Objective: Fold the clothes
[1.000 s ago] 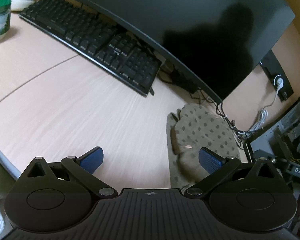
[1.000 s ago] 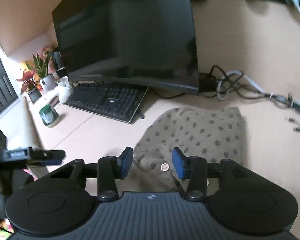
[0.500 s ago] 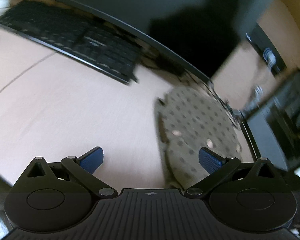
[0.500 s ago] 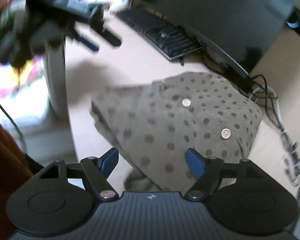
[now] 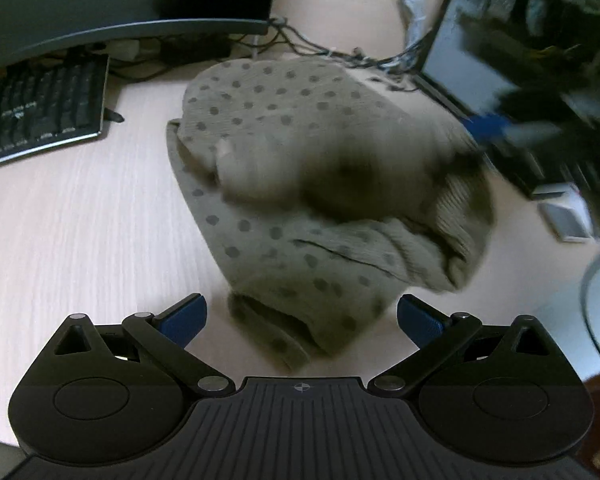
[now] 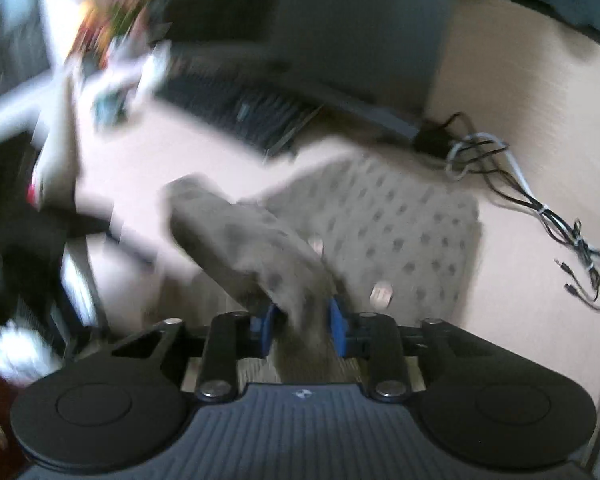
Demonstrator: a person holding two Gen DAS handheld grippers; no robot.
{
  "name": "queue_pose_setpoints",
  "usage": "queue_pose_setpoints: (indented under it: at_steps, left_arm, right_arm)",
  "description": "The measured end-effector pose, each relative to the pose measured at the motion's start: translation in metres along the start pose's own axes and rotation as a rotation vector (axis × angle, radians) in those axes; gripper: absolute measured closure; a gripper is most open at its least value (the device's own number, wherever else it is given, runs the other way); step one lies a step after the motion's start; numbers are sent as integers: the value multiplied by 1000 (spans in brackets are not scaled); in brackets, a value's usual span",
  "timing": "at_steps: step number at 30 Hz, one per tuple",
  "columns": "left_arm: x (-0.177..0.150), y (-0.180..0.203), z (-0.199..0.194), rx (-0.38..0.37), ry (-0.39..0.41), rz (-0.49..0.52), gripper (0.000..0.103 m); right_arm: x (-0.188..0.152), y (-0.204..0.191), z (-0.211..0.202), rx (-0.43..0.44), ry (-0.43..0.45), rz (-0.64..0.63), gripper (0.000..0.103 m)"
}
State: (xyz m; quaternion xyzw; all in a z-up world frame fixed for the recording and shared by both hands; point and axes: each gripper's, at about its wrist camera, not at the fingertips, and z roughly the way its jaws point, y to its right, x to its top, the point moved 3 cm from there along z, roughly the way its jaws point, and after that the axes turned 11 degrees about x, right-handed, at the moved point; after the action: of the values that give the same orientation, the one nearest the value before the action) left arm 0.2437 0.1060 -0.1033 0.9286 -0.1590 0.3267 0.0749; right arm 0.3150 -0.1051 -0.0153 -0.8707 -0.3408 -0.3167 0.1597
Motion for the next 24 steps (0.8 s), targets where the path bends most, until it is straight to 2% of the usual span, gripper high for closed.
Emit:
queue_pose_setpoints:
  at_steps: [2,3,6,9,13,14,15,16,17,21,24]
  left_arm:
    - [4,-3,2,12,6,-18,0]
    - [6,-4,2,4,10,-35,0]
    - [12,-6,4,-35,15,-90,0]
    - [18,-2,12,-61,5,-119,0]
    - [18,7,19,-66,-14,-91,0]
    - [18,9,21,-61,-18,-77,0]
    - [18,11,22,-57,-22,-63,0]
    - [18,11,24,-52,-25,-51,0]
    - [18,11,25,-44,-29,-43,0]
    - [15,8,32,6,-39,-24,4]
    - [13,6,32,21,-32,-27,5]
  right_arm:
    - [-15,-3,-4,-46,3,-4,37]
    - [-22,-4,-8,-74,15,3,32]
    - [-44,-5,-15,-145,38,22,26]
    - [-55,-10,-1,-189,50,32,23]
    - [-50,-9,21,-198,108,71,20]
    - [-47,-9,27,-196,103,61,26]
    - [-44,-9,31,-207,84,24,48]
    - [-40,-9,34,-221,63,-18,58]
    - [-40,-8,31,-248,46,-54,65]
    - [-44,0,13,-348,-24,-184,69]
    - [-64,4,16,-309,-87,-179,68]
